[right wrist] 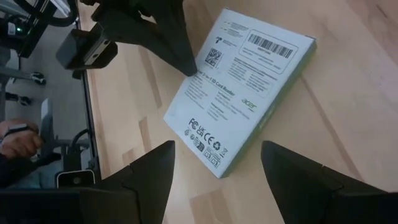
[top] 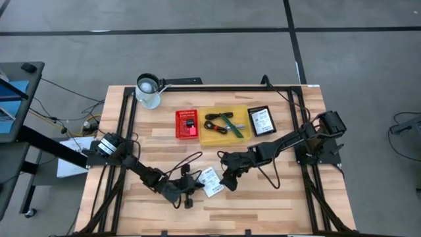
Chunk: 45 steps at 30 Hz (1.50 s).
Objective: Pick and place items into bin
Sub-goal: Put the white card reader box into the black bin
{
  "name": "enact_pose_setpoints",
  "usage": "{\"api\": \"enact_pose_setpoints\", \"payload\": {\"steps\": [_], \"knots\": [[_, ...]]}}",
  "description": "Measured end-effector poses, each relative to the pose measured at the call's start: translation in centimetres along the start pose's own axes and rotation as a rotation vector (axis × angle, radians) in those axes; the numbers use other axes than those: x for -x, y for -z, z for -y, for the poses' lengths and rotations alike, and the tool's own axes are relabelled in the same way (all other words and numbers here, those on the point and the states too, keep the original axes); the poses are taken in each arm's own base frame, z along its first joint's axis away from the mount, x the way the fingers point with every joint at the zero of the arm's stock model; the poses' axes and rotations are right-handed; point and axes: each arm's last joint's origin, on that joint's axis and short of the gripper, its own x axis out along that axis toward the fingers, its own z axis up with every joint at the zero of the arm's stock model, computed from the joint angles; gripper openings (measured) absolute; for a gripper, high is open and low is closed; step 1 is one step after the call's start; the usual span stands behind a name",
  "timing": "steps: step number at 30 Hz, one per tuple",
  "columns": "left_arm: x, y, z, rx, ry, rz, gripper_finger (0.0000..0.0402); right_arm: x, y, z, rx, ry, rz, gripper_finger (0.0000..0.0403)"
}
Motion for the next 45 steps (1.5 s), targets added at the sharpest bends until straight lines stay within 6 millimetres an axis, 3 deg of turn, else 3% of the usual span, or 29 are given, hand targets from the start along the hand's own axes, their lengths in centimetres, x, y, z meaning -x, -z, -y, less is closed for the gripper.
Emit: {"api": "enact_pose_setpoints", "payload": {"steps": [7, 39, 45], "knots": [[-0.9, 1.3, 0.2, 0.054, 0.019, 0.045, 0.0, 0.0, 0.0, 0.0, 0.0, -0.003, 0.003, 0.0235], [-0.4, 1.7, 0.3, 0.097, 0.075, 0.037, 0.0, 0.0, -0.1, 0.1, -0.083, -0.016, -0.013, 0.0235], [-0.4, 1.7, 0.3, 0.097, 0.074, 0.037, 0.0, -2.0, 0.6, 1.0, -0.132, -0.03, -0.084, 0.0235]]}}
